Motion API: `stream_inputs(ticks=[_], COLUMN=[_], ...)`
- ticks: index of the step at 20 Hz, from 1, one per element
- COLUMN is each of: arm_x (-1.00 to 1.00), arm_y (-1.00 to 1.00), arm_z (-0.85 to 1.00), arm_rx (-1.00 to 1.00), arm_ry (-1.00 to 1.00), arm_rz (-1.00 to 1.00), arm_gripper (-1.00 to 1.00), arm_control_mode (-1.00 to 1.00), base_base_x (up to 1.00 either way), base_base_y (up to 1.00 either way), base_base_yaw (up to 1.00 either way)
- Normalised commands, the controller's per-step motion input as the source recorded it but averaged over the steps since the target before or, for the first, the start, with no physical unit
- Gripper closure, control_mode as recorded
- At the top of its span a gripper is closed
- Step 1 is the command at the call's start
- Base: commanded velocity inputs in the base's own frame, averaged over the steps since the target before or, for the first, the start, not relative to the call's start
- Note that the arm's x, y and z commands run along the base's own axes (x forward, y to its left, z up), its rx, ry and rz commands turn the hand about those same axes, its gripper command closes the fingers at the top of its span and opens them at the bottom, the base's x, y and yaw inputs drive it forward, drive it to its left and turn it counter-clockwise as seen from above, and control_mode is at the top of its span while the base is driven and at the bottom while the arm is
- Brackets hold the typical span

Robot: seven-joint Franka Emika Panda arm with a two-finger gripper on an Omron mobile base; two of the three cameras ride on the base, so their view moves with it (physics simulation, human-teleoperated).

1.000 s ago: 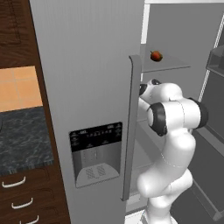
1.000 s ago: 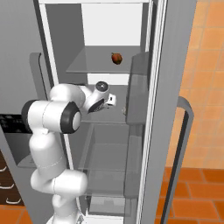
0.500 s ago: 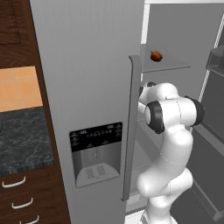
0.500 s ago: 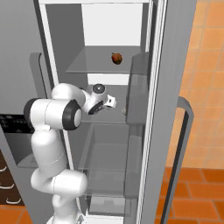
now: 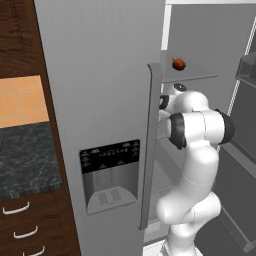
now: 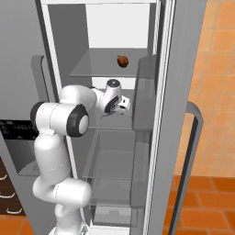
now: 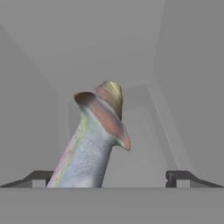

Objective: Place one bell pepper and one fish in each tupperware on the nearby counter, to pack two identical lunches.

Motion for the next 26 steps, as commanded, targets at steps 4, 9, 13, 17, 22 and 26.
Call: stream_inputs(ticks=[4,9,13,17,22,26], arm_x=[-0.08,-0.31,-0.21,0.0,0.0,0.0], arm_y=[0.45,-0.07,-0.3,0.06,0.28,0.11], arm_z=[-0.23,-0.54,-0.53,-0.32,-0.72,-0.38], arm_rx=[-0.03,-0.03,0.0,0.0,-0.07,-0.01], arm_ry=[-0.03,-0.14,-0.04,-0.01,-0.03,0.0], arm_rz=[0.05,0.01,0.01,0.0,0.0,0.0], arm_gripper=[-1.0,-1.0,-1.0,-1.0,-1.0,-1.0], arm_control_mode=[-1.0,-1.0,-1.0,-1.0,-1.0,-1.0], base_base_x=[0.0,0.0,0.0,0.0,0.0,0.0], base_base_y=[0.0,0.0,0.0,0.0,0.0,0.0], base_base_yaw=[0.0,0.0,0.0,0.0,0.0,0.0])
